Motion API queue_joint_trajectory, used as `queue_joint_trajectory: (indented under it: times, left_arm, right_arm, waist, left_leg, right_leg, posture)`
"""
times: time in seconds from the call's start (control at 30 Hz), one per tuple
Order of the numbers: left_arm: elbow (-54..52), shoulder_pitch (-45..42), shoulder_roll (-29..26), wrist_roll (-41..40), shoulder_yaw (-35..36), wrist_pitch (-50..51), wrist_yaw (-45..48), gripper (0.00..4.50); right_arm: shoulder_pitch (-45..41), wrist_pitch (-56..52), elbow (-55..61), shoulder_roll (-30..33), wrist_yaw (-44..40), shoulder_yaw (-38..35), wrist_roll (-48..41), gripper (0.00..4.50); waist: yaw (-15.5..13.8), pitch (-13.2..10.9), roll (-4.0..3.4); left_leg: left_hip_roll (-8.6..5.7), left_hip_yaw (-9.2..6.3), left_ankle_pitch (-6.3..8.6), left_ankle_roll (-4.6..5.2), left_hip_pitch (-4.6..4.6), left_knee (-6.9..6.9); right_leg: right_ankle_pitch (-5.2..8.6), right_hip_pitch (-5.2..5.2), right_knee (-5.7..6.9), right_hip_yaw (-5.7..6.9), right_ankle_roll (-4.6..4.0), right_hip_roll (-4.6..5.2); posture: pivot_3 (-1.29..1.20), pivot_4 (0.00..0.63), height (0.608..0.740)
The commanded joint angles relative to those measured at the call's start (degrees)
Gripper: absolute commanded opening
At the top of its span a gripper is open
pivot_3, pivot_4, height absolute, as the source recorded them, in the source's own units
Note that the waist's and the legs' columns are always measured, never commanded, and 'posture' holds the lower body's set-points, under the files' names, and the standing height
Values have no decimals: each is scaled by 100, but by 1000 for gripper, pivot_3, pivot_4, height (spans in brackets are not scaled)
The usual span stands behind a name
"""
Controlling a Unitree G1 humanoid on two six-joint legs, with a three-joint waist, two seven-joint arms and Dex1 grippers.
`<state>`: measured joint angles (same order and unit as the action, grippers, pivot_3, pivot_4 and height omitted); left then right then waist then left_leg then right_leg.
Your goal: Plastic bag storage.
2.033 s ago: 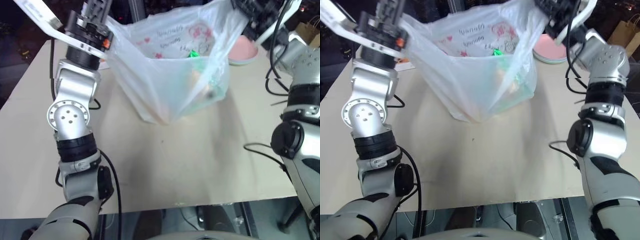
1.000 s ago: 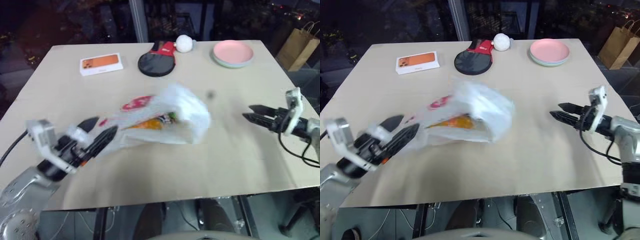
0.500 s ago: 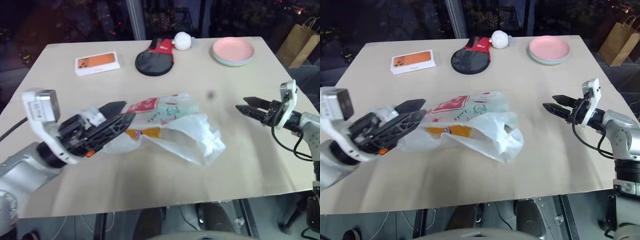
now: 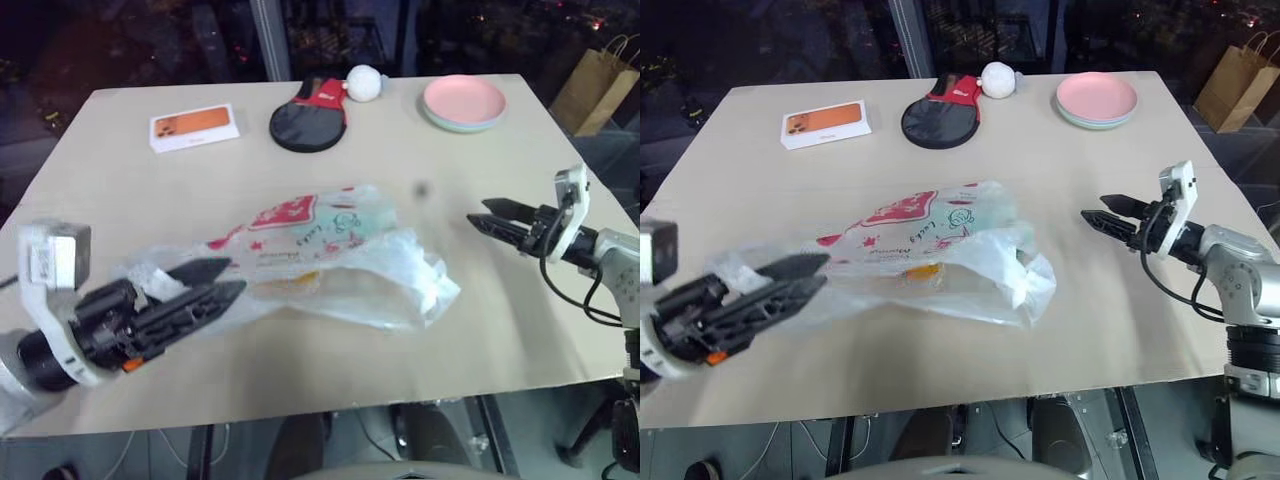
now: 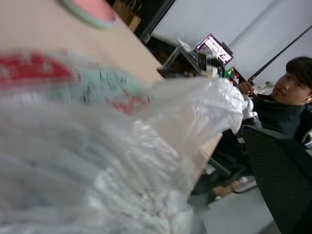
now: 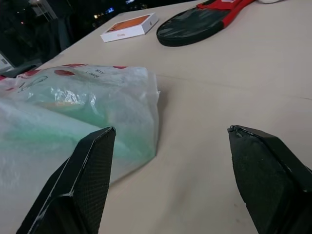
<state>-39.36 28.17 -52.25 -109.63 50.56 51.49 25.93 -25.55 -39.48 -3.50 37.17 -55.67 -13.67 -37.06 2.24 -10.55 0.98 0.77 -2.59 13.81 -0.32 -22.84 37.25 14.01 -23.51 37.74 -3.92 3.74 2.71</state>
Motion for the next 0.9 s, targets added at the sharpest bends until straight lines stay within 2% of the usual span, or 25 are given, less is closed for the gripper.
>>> queue_joint_trajectory:
  times: [0.03,0.17,0.33,0.47,0.63,0.9]
  left_arm:
    - [-348,320,170,-217,-285,-153,-281,4459]
    - [-506,611,305,-151,-281,-261,-428,4459]
    - [-853,1093,362,719,41,-127,24,4459]
    - [-554,1331,442,-27,85,-454,-483,4459]
    - [-1031,2062,1000,536,350,-383,94,4459]
    - [-1156,2741,1320,354,289,-687,-101,4459]
  right_arm:
    - [-90,40,216,-34,47,-23,-94,3723]
    - [-77,39,212,-19,48,-36,-85,3723]
    - [-84,-15,198,34,35,-54,-112,3723]
    - [-121,-100,160,41,41,-33,-131,3723]
    - [-174,-261,94,93,-42,49,-143,3723]
    - [-343,-681,224,220,-166,199,-276,3723]
  waist:
    - [-11,1,1]
    - [-13,1,2]
    - [1,1,2]
    - [0,1,1]
    - [22,1,2]
    - [9,2,6]
  left_leg:
    - [-1,1,0,0,0,0]
    - [-3,3,0,0,-1,2]
    - [-2,11,0,0,1,1]
    - [0,13,0,0,4,1]
    - [3,29,1,1,4,1]
    - [4,31,1,1,5,3]
  right_leg:
    - [2,0,0,0,-3,1]
    - [3,1,-1,-4,-6,0]
    - [5,0,-3,-7,-10,-1]
    - [6,0,-2,-10,-10,-2]
    - [6,-2,-11,-20,-11,0]
    - [8,-2,-12,-22,-12,0]
  posture:
    - [0,150,740]
    - [0,150,740]
    - [0,150,740]
    - [0,150,740]
    - [0,150,740]
    - [0,150,740]
